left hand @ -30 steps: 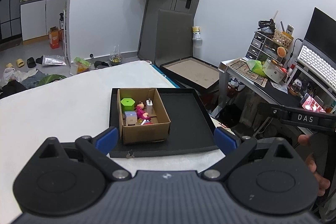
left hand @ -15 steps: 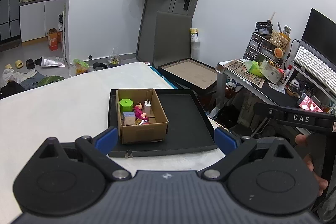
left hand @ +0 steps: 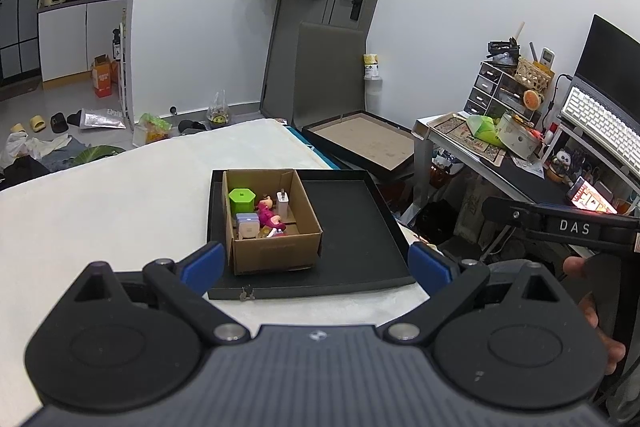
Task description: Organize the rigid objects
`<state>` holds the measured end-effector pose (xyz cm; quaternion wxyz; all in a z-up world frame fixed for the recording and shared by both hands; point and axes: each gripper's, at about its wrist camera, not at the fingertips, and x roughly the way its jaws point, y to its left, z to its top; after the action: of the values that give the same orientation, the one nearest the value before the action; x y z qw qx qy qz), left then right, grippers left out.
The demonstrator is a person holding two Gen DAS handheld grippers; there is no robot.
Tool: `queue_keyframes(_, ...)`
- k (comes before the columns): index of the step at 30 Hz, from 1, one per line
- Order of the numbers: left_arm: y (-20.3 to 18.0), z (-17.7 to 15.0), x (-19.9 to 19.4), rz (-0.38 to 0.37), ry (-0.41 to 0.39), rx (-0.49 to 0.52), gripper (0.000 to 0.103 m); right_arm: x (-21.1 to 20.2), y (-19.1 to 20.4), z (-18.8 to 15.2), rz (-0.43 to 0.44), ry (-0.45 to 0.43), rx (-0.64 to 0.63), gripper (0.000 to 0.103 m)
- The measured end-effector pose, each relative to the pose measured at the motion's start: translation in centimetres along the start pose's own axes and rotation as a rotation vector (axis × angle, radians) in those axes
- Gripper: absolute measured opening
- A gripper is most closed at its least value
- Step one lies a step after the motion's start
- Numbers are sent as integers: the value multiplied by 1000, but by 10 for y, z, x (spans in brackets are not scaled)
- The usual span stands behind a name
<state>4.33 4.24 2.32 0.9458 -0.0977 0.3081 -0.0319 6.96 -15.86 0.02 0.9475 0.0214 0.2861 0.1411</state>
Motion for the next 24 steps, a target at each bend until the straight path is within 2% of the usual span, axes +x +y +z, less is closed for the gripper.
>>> queue_keyframes(24,1,-3,-5,8,-8,2,98,-4,-1,1,6,-12,-6,103)
